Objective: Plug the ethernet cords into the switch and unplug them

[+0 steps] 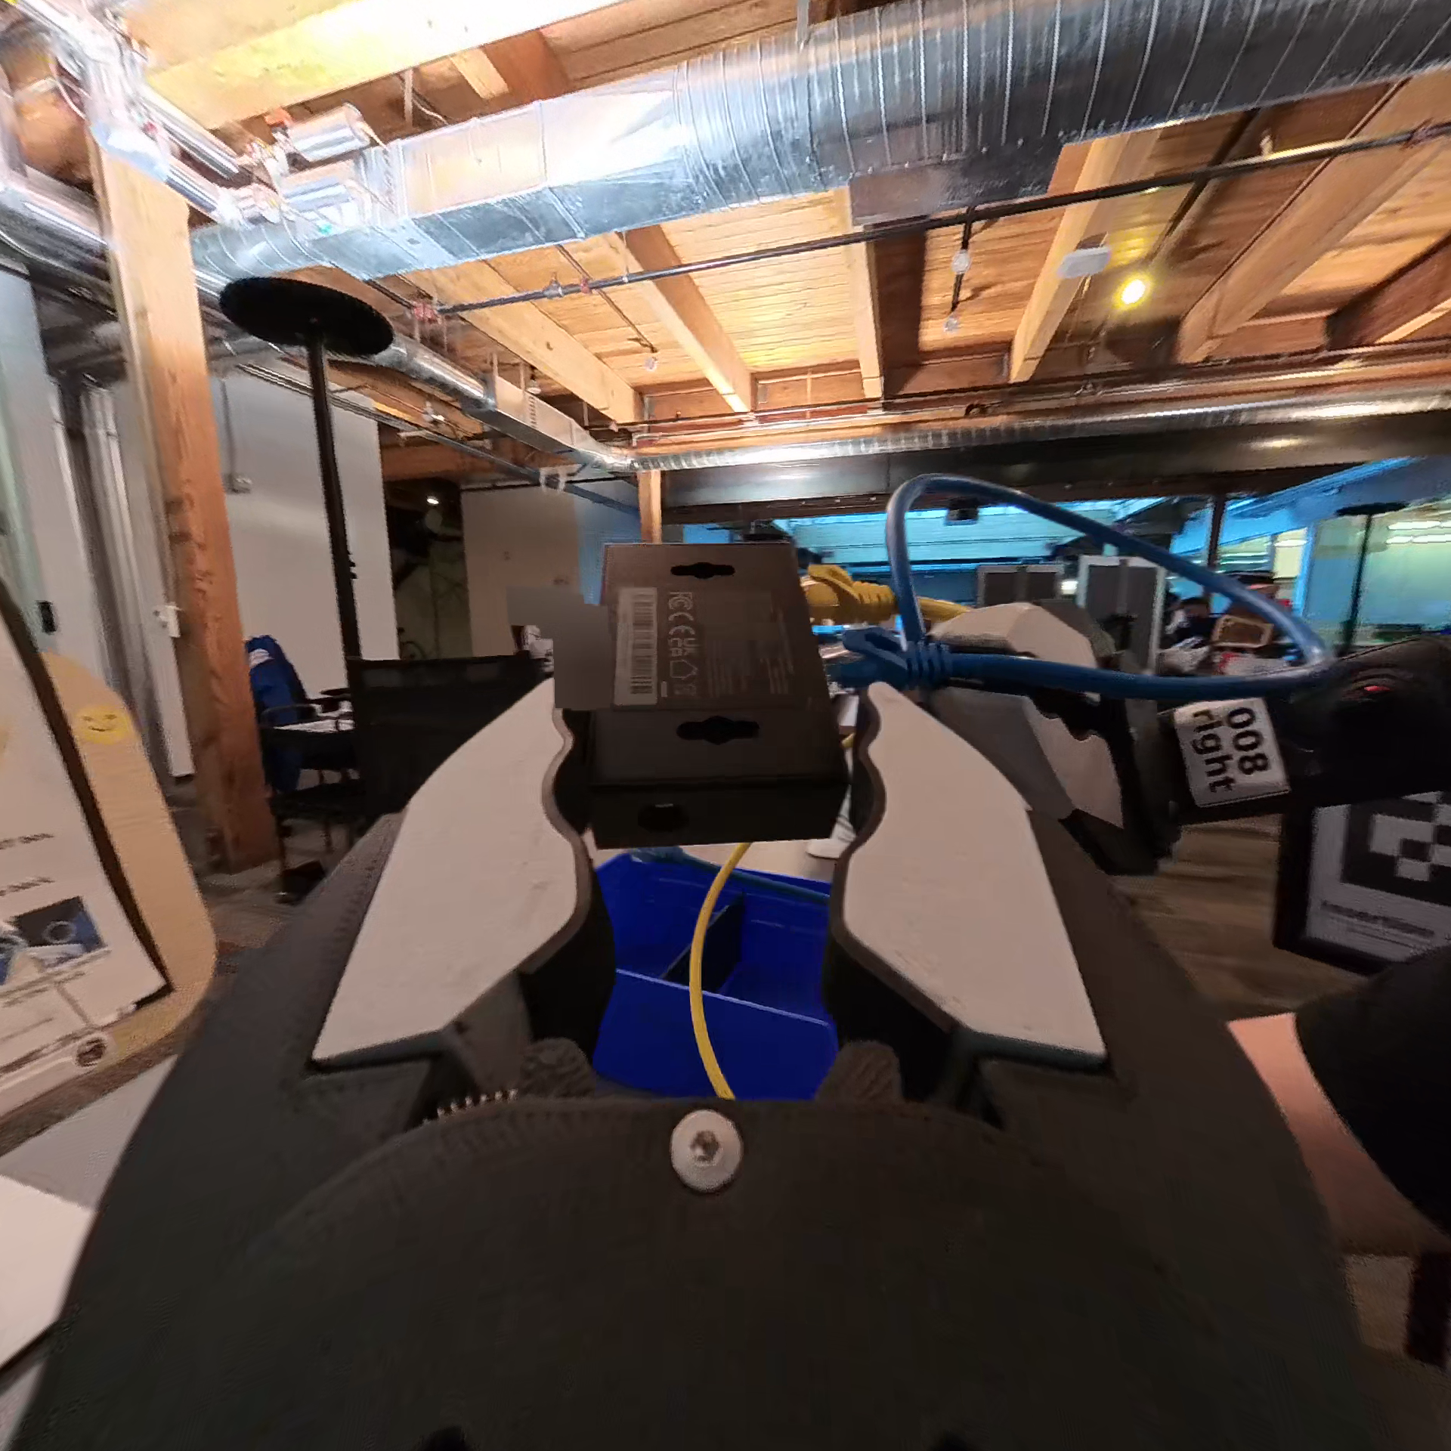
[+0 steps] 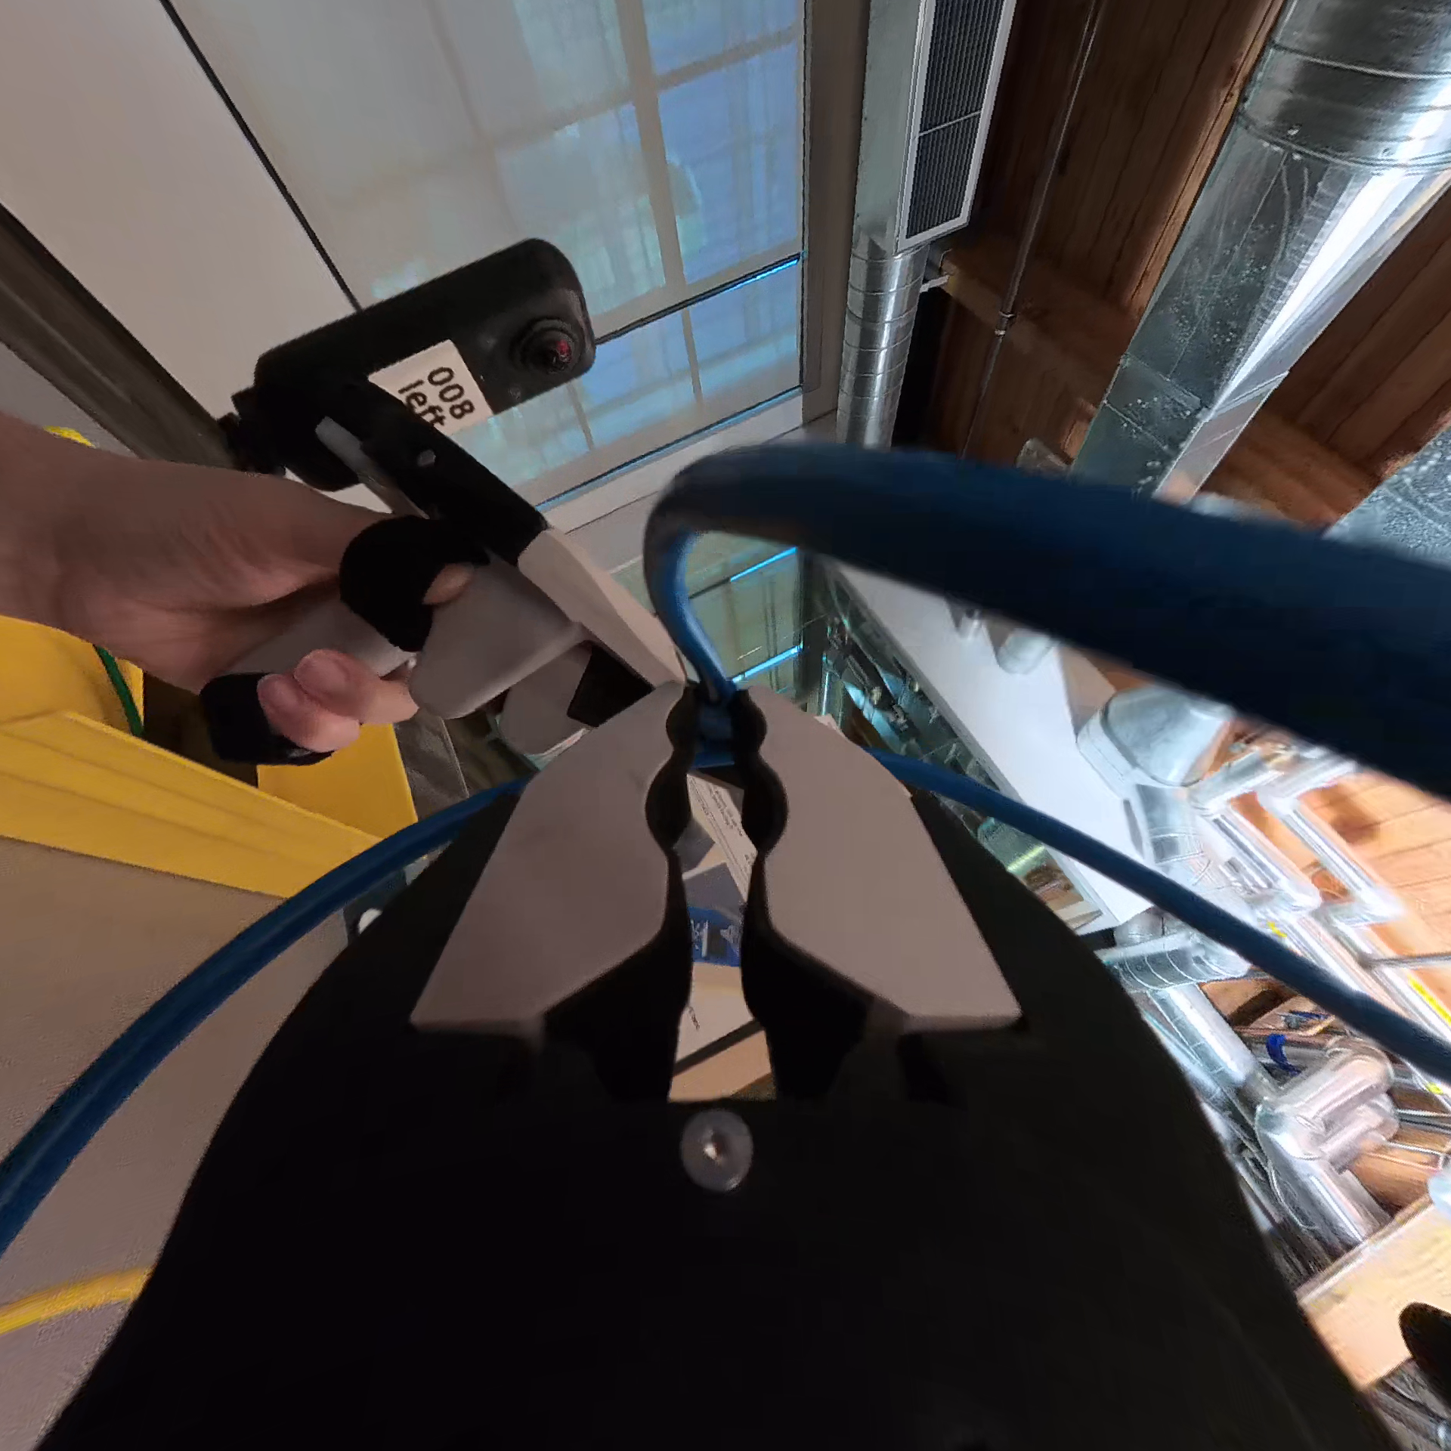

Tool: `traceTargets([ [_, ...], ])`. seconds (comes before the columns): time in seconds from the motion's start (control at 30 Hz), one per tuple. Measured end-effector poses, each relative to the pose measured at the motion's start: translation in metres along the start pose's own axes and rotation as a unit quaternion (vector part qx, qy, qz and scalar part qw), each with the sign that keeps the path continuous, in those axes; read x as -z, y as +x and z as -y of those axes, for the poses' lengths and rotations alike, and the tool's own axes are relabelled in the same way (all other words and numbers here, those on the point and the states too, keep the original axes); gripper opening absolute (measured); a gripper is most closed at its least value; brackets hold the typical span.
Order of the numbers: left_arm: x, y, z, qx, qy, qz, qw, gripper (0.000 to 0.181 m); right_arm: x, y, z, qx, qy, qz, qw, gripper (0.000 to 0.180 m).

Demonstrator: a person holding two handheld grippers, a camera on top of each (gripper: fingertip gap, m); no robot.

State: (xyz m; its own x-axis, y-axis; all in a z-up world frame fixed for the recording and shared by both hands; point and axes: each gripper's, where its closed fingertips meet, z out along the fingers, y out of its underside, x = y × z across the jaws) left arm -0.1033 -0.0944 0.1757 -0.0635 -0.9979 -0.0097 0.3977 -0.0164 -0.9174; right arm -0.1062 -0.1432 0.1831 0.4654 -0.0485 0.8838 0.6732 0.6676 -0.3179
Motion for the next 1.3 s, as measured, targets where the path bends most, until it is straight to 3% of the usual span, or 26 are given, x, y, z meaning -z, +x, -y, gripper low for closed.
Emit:
traceTargets([
  [0.07, -0.001, 0.003, -0.005, 0.016, -0.012, -0.022, 1.0, 0.075, 0.0, 0.0, -0.004, 0.005, -0.009, 0.002, 1.0, 0.009],
  [0.23, -0.001, -0.009, -0.007, -0.01, -0.013, 0.024, 1.0, 0.062, -0.001, 0.003, -0.015, -0.027, -0.024, 0.015, 0.999, 0.009],
  [0.43, 0.005, -0.019, 0.005, -0.093, 0.01, 0.095, 0.991, 0.062, -0.01, 0.004, -0.027, -0.143, -0.04, 0.024, 0.989, 0.01],
  [0.7, 0.014, -0.016, 0.024, -0.16, 0.054, 0.135, 0.976, 0.062, -0.018, 0.004, -0.023, -0.275, -0.021, 0.009, 0.961, 0.01],
  [0.93, 0.015, -0.013, 0.029, -0.13, 0.082, 0.133, 0.979, 0.062, -0.018, 0.005, -0.02, -0.313, -0.018, 0.008, 0.949, 0.01],
  [1.17, 0.014, -0.003, 0.035, -0.036, 0.139, 0.099, 0.985, 0.062, -0.014, 0.009, -0.004, -0.251, 0.036, -0.049, 0.966, 0.01],
  [1.3, 0.014, -0.002, 0.035, -0.024, 0.15, 0.105, 0.983, 0.063, -0.013, 0.009, -0.003, -0.255, 0.041, -0.048, 0.965, 0.011],
])
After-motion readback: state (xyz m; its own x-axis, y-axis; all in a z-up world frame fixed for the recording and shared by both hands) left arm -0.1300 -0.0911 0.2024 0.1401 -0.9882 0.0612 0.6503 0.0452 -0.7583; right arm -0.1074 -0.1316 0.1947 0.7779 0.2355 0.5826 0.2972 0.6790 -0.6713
